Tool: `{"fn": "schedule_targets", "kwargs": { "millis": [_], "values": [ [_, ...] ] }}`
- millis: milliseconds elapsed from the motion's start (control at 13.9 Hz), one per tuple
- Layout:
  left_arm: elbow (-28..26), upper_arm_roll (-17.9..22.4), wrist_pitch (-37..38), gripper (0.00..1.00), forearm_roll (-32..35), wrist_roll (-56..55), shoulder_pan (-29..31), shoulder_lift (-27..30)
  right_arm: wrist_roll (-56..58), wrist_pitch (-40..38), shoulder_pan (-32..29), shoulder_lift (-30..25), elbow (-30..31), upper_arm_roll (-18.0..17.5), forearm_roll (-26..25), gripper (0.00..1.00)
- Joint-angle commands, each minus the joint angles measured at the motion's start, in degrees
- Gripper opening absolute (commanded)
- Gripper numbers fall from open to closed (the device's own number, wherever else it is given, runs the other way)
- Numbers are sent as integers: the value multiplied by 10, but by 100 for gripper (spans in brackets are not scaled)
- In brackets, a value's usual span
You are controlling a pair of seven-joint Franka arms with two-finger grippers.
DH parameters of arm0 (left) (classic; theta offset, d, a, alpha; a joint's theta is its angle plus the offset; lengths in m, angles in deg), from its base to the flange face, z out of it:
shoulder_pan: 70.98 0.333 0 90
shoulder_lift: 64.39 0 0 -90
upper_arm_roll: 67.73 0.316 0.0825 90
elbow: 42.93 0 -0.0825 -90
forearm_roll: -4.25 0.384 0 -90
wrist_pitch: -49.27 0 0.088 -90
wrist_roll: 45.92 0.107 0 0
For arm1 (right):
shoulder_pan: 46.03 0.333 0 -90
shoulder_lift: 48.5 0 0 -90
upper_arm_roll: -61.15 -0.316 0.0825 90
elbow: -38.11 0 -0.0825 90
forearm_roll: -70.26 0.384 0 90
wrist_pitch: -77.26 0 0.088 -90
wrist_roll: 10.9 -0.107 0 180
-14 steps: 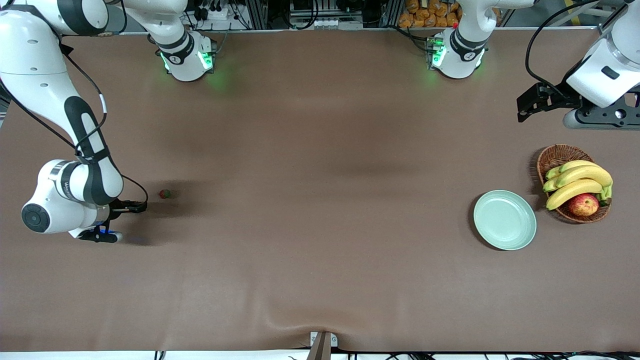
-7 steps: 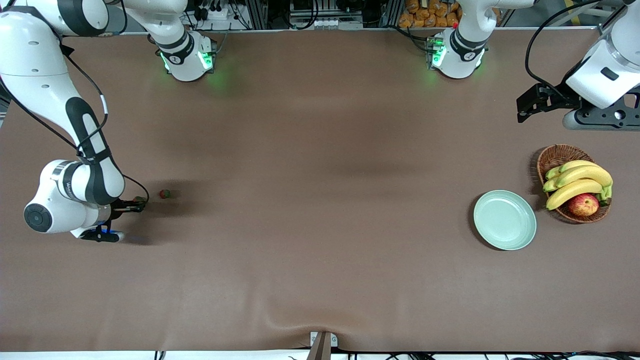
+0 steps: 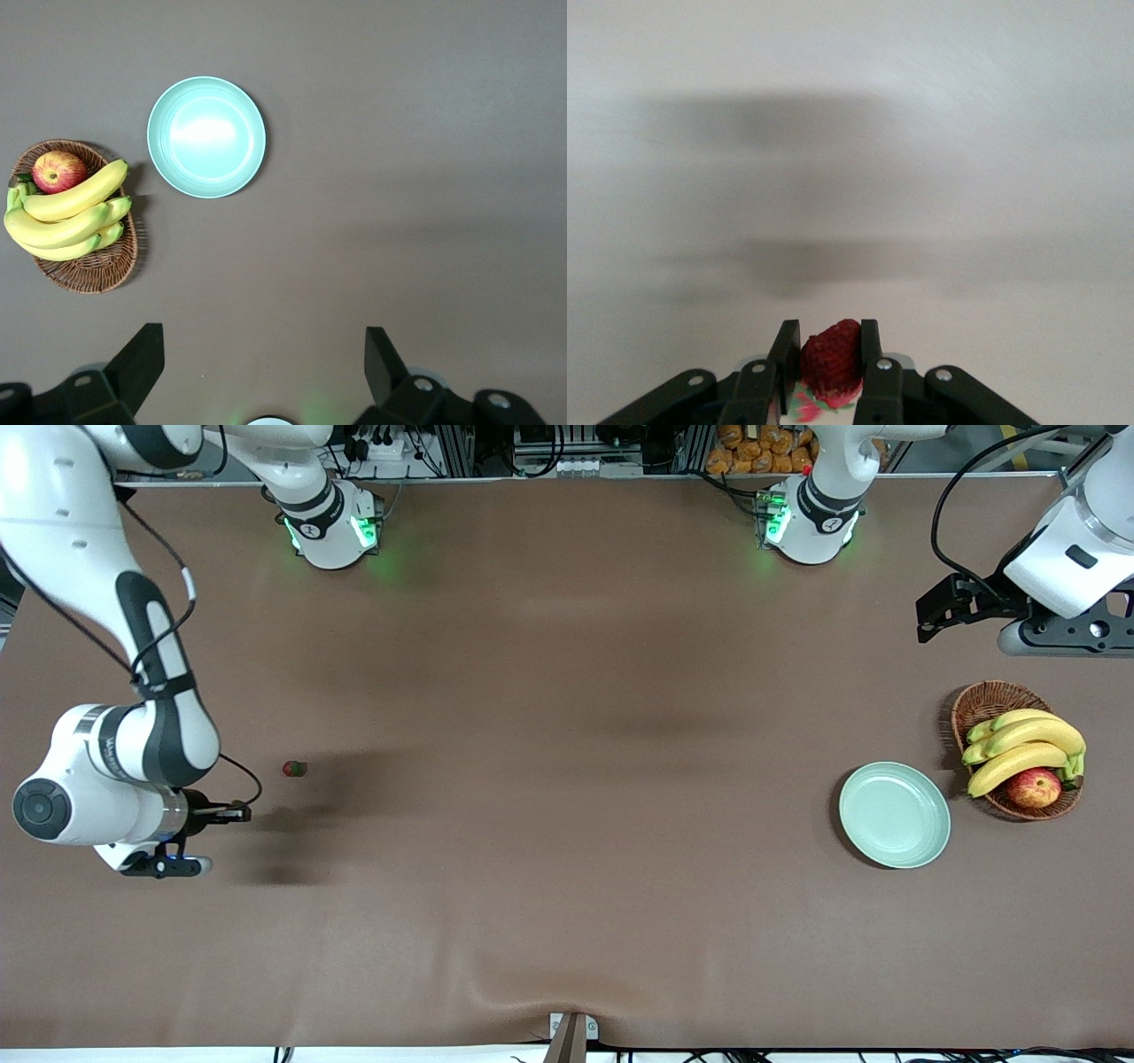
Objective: Collect all strawberries into plate
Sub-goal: 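Carry the strawberry to mid-table and release it with the right gripper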
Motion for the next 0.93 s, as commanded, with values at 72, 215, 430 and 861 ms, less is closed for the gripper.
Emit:
{"fn": "schedule_targets", "kwargs": {
  "millis": [72, 215, 430, 861],
  "values": [
    [3, -2, -2, 100, 3, 7, 4, -1, -92, -7, 70, -22, -9, -36, 46, 0],
    [3, -2, -2, 100, 3, 7, 4, -1, -174, -8, 116, -23, -9, -42, 73, 0],
    [3, -2, -2, 100, 3, 7, 4, -1, -192, -8, 190, -15, -6, -43, 80, 0],
    [2, 0, -2, 100, 3, 7, 4, -2, -192, 6, 284, 24, -7, -42, 191, 0]
  ]
}}
